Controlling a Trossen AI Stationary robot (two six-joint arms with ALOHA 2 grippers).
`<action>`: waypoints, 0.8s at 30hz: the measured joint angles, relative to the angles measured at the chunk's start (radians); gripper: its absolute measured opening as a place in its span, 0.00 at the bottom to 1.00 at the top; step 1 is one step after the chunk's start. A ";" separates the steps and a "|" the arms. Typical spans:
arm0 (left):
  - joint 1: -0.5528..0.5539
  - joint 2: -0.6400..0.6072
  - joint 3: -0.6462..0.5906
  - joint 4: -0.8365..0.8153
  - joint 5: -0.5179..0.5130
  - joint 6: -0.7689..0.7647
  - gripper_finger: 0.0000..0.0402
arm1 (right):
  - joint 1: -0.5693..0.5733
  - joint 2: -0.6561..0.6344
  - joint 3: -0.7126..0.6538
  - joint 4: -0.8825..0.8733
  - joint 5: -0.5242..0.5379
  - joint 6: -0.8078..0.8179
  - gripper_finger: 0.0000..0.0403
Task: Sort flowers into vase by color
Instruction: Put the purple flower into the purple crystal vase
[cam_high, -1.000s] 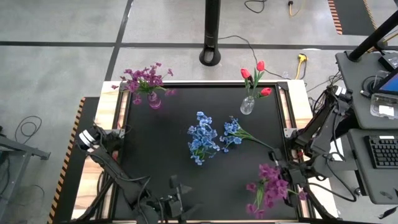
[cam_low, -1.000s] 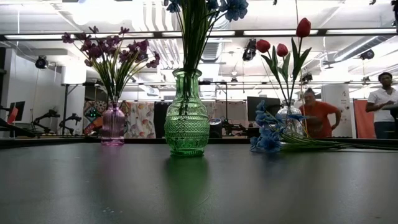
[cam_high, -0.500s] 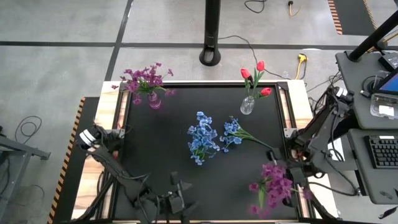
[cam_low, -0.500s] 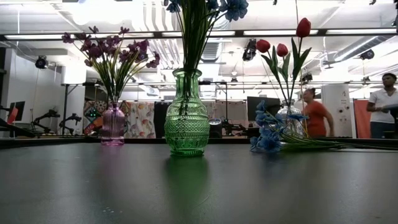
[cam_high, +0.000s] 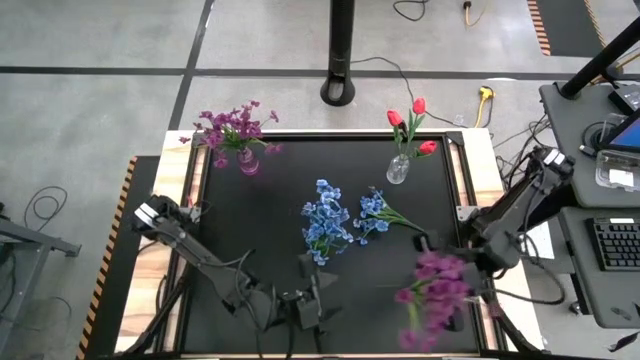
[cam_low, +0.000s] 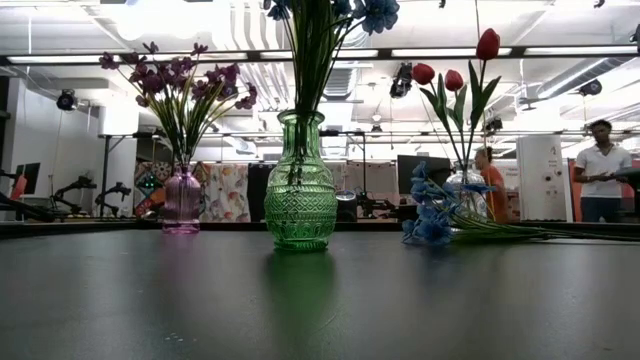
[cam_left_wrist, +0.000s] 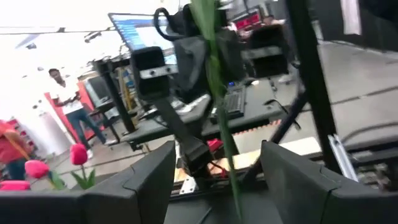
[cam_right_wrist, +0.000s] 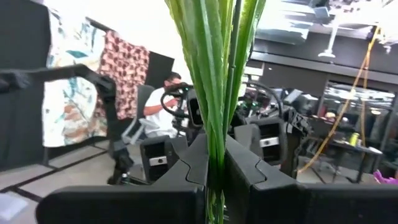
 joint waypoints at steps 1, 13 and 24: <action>0.008 0.000 0.007 -0.005 0.000 -0.008 0.54 | -0.011 0.022 0.016 0.000 -0.003 0.001 0.05; 0.033 0.000 0.012 0.009 0.151 -0.067 0.52 | -0.065 0.255 0.242 -0.109 -0.004 -0.049 0.05; 0.025 0.000 0.011 -0.014 0.152 -0.084 0.29 | -0.093 0.357 0.360 -0.196 0.014 -0.055 0.06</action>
